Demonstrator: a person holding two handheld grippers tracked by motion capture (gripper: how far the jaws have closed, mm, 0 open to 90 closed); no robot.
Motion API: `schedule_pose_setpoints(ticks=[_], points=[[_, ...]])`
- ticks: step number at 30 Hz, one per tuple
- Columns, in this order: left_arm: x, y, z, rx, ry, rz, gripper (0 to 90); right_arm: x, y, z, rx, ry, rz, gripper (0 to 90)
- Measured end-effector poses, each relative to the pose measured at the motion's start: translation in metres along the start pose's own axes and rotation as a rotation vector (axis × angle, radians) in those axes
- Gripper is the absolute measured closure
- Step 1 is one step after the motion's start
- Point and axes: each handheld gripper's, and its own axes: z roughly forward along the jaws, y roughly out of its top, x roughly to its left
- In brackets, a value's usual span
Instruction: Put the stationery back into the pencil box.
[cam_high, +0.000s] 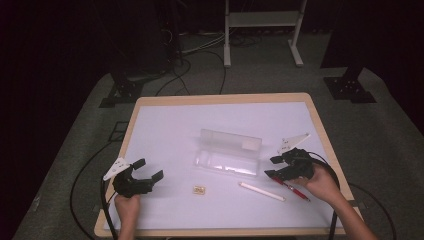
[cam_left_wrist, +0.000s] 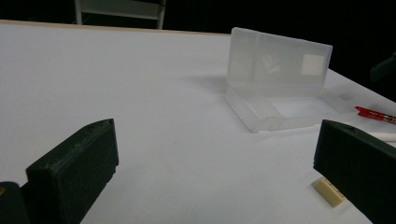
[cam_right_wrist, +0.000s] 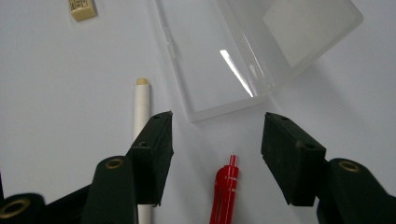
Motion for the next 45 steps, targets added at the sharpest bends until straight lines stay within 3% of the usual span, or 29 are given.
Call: schedule_pose_setpoints(ticks=[27,45], points=[[-0.001,0.0,0.0,0.006,0.003,0.0,0.0,-0.004,-0.041,-0.01,0.02,-0.038,0.096,46.7],[-0.002,-0.001,0.0,0.006,0.001,0.011,0.0,0.003,-0.064,-0.01,0.057,-0.046,0.112,66.0]])
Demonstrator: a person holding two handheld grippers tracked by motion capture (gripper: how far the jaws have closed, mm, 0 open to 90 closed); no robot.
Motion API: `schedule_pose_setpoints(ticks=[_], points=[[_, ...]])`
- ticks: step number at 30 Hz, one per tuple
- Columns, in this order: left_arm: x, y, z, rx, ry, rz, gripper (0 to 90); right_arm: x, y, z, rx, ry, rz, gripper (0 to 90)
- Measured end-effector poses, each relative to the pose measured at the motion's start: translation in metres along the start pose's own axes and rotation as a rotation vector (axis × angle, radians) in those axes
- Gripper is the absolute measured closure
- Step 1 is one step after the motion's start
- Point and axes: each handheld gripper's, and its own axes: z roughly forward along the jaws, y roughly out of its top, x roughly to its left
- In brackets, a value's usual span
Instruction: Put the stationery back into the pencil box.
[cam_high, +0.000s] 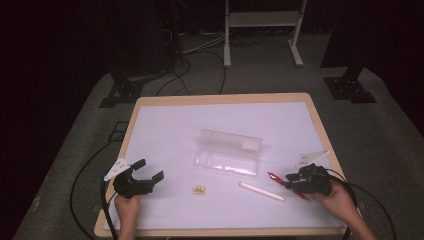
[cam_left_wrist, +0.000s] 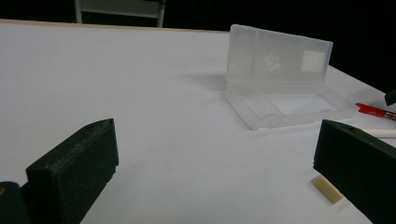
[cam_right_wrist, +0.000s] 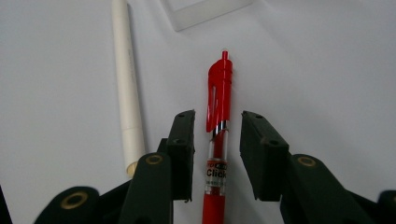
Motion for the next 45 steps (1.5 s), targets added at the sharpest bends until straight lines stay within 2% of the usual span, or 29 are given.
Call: schedule_pose_setpoints(ticks=[8,23,29,36,45], points=[[0.0,0.0,0.0,0.004,0.001,0.0,0.0,-0.001,-0.006,-0.001,0.009,-0.011,0.006,71.7],[0.0,0.0,0.0,0.007,0.002,0.002,0.0,0.002,-0.013,0.006,0.031,-0.02,0.007,74.3],[0.0,0.0,0.0,0.007,0.002,0.0,0.0,0.003,-0.013,0.006,0.032,-0.029,-0.003,77.3],[0.0,0.0,0.0,0.007,0.001,0.0,0.0,0.002,-0.012,0.006,0.039,-0.014,-0.003,78.6],[0.0,0.0,0.001,0.007,0.001,0.001,0.0,0.001,-0.009,0.001,0.021,-0.011,-0.009,78.8]])
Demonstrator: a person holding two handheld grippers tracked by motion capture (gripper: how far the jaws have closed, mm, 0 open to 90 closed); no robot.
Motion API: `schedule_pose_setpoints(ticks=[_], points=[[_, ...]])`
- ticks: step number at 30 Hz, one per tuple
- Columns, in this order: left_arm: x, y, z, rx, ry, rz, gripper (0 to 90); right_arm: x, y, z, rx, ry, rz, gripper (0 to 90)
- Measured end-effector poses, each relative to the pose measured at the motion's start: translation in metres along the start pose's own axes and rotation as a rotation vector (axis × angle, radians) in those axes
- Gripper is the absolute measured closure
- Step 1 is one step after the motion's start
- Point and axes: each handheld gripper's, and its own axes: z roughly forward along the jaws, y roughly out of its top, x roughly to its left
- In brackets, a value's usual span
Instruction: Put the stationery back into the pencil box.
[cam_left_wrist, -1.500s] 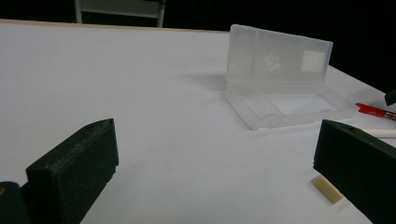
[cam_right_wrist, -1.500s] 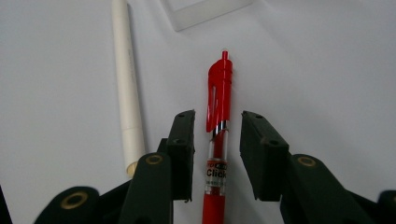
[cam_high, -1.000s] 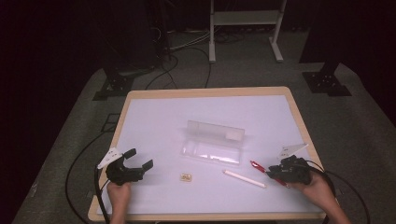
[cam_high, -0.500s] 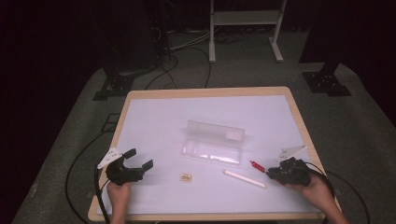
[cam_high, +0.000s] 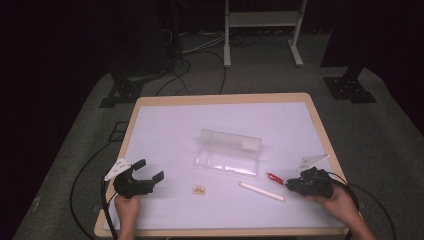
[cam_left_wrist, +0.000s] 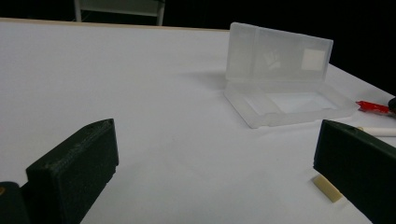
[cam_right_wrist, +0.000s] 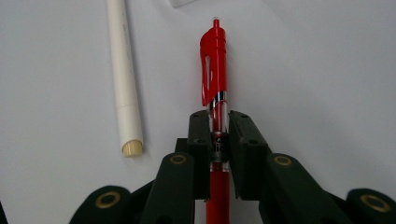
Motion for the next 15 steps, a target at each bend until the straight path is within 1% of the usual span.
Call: schedule_pose_setpoints(ticks=[4,5,7,8,11,12,15], points=[[0.0,0.0,0.0,0.0,0.0,0.001,0.0,0.0,0.004,-0.003,-0.013,0.001,-0.005,78.8],[0.0,0.0,0.0,0.001,0.0,0.001,0.0,0.0,0.005,-0.004,-0.018,-0.002,-0.013,78.8],[0.0,0.0,0.0,0.001,-0.001,0.0,0.0,0.001,0.009,-0.006,-0.021,-0.004,-0.017,78.8],[0.0,0.0,0.0,0.001,-0.001,0.002,0.0,0.001,0.013,-0.007,-0.025,-0.005,-0.028,78.8],[0.0,0.0,0.0,0.002,-0.001,0.003,0.0,0.003,0.017,-0.009,-0.029,-0.002,-0.032,78.8],[0.0,0.0,0.0,0.002,-0.001,0.003,0.0,0.003,0.02,-0.01,-0.034,-0.003,-0.042,78.8],[0.0,0.0,0.0,0.0,-0.003,0.002,0.0,0.003,0.025,-0.012,-0.046,0.0,-0.046,78.8]])
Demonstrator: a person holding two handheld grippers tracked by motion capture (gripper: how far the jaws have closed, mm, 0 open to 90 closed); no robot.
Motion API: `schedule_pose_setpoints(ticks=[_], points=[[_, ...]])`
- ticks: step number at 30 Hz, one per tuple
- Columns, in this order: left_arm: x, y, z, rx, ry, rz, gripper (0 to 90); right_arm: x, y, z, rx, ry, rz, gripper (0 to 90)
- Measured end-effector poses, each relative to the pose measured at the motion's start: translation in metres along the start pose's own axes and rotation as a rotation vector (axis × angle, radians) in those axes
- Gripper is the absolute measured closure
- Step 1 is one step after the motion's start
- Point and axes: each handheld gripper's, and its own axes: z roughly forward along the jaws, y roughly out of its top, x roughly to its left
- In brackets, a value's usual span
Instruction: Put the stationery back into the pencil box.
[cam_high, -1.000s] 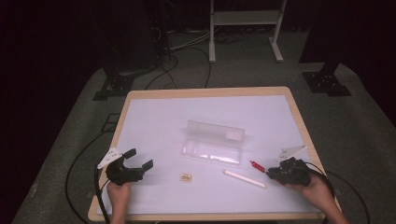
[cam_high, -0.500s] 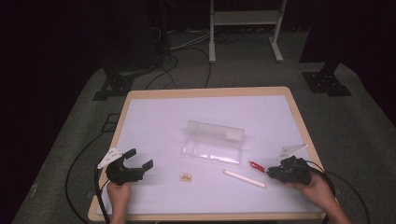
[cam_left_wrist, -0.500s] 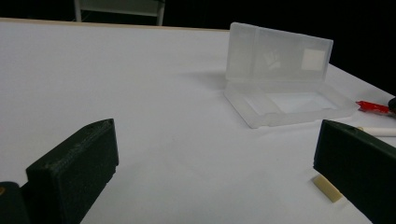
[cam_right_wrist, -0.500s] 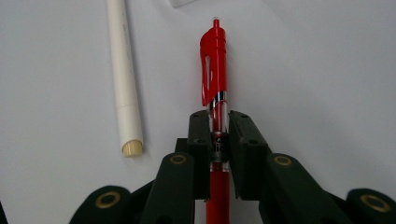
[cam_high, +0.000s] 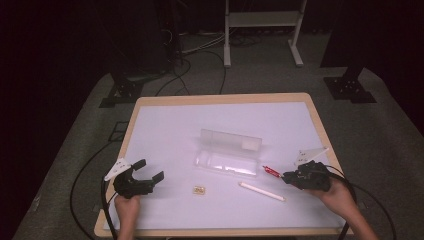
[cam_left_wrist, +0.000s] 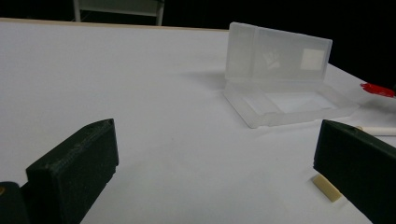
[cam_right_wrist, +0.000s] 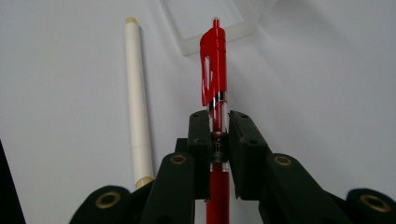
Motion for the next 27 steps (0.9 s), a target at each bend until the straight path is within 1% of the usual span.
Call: schedule_pose_setpoints(ticks=[6,8,9,10,11,13,14,17,20,21,26,27], points=[[0.0,0.0,0.0,0.0,0.001,-0.005,0.0,0.0,0.011,0.0,-0.005,0.002,-0.025,78.8],[0.0,0.0,0.0,0.0,0.001,-0.005,0.0,0.0,0.015,0.001,-0.001,0.005,-0.026,78.8],[0.0,0.0,0.0,0.0,0.001,-0.004,0.0,0.0,0.017,0.001,-0.003,0.006,-0.036,78.8],[0.0,0.0,0.0,0.0,0.001,-0.004,0.0,0.0,0.019,0.001,-0.002,0.007,-0.029,78.8],[0.0,0.0,0.001,0.0,0.001,-0.005,0.0,0.0,0.02,0.002,-0.007,0.009,-0.037,78.8],[0.0,0.0,0.001,0.0,0.0,-0.007,0.0,0.001,0.024,0.002,-0.008,0.011,-0.035,78.8],[0.001,0.0,0.0,0.002,0.0,-0.005,0.0,0.001,0.026,0.002,-0.013,0.013,-0.048,78.8],[0.001,0.0,0.001,0.0,0.003,-0.011,0.0,0.001,0.032,0.005,-0.011,0.017,-0.055,78.8],[0.001,0.0,0.001,0.001,0.002,-0.009,0.0,0.0,0.041,0.007,-0.011,0.024,-0.063,78.8],[0.001,0.0,0.001,0.001,0.002,-0.009,0.0,0.0,0.041,0.007,-0.011,0.024,-0.063,78.8],[0.0,0.0,0.001,0.0,0.0,-0.003,0.0,0.001,0.058,0.012,-0.021,0.045,-0.077,78.8],[0.0,0.0,0.001,0.001,-0.001,-0.002,0.0,0.001,0.061,0.012,-0.015,0.047,-0.075,78.8]])
